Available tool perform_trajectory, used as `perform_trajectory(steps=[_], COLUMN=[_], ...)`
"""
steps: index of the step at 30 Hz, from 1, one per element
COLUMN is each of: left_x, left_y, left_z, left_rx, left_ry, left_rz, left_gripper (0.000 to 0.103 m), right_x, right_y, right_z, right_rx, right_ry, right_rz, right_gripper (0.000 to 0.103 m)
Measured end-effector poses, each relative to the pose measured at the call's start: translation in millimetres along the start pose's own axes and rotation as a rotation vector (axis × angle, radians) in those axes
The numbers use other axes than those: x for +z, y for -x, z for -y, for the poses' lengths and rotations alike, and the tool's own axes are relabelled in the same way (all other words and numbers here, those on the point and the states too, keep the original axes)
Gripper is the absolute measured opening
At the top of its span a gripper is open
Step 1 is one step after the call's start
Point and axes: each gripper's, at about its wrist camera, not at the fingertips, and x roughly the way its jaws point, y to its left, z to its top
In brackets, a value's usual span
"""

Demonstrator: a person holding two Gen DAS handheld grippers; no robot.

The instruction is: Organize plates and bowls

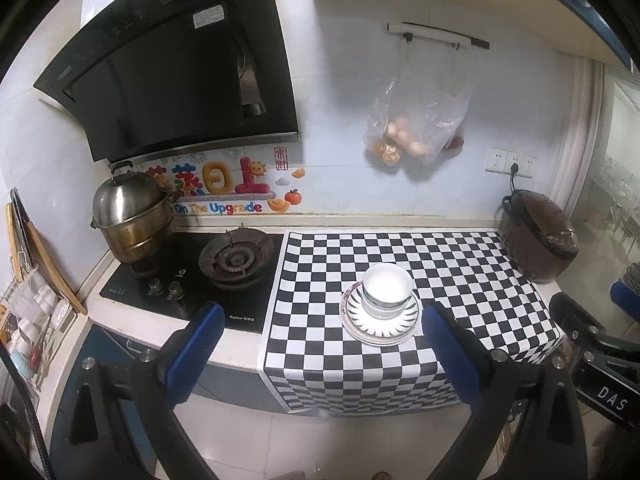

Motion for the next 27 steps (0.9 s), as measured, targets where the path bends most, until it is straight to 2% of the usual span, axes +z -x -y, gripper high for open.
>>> perform_trajectory(steps=[27], left_x=[5.1], left_y=[10.4], left_z=[-3.4], left_rx=[-0.017], left_ry=[-0.014], left_rz=[0.02], left_gripper=[0.102], right_x=[-2.4], right_y=[7.1], right_z=[5.9], right_rx=[-0.023], right_ry=[-0.009], right_rz=[0.006], right_gripper=[0.103])
